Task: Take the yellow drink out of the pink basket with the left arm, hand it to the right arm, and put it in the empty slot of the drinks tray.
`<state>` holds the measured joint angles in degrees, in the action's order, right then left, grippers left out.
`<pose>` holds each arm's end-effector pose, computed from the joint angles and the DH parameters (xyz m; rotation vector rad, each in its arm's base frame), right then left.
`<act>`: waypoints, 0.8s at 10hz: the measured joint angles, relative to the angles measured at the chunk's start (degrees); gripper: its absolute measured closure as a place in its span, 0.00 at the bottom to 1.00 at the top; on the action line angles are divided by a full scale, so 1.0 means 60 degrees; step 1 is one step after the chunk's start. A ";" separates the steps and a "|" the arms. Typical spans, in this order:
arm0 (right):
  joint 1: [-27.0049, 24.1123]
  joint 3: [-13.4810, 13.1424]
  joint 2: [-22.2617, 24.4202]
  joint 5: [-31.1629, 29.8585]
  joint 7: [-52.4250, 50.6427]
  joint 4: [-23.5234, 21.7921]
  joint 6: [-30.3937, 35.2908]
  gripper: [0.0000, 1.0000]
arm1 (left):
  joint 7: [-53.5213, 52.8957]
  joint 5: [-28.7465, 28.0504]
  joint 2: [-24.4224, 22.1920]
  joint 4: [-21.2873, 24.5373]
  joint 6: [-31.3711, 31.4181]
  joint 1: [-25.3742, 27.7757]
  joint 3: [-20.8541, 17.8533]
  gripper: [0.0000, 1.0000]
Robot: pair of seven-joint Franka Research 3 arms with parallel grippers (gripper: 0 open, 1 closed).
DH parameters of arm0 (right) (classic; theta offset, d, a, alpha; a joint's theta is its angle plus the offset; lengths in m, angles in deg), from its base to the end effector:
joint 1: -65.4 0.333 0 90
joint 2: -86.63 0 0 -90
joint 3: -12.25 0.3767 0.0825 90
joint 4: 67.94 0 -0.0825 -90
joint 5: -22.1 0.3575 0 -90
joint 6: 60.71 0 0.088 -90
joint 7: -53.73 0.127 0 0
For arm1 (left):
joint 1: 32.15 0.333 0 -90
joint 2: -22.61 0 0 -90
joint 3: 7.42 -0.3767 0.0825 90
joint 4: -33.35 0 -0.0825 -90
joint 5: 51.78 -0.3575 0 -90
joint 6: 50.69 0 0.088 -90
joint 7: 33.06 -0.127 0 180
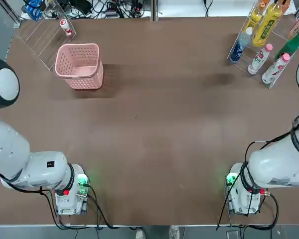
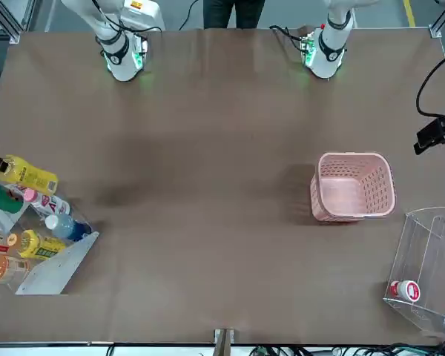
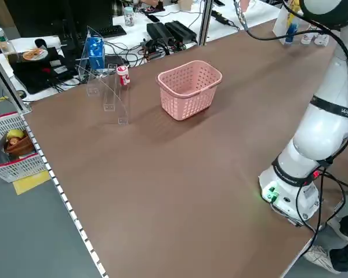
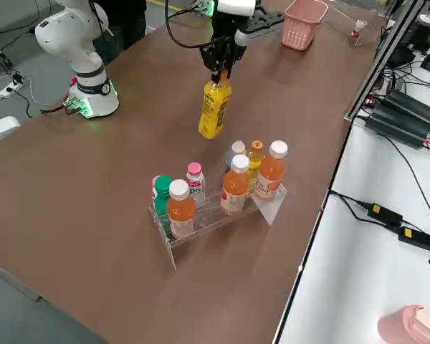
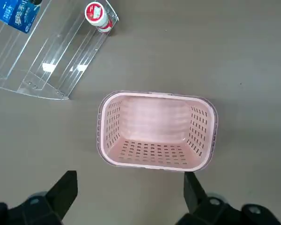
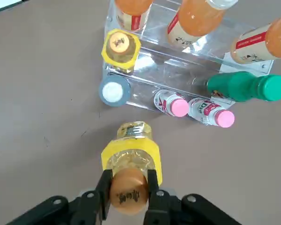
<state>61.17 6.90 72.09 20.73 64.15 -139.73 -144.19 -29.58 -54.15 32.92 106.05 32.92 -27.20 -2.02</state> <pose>0.5997 -0.0951 0.6516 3.0461 -0.5367 -0.0746 0.5825 0.0079 0.6886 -3.1163 -0.0925 -0.0187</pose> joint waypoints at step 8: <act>-0.1295 -0.0016 0.0136 -0.0015 -0.0095 0.0141 -0.0569 0.66 | 0.0000 0.0000 0.0001 0.0006 0.0000 -0.0006 -0.0197 0.00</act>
<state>53.40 6.81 72.90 20.63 63.58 -138.88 -147.60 -29.58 -54.14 32.92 106.09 32.92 -27.24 -3.20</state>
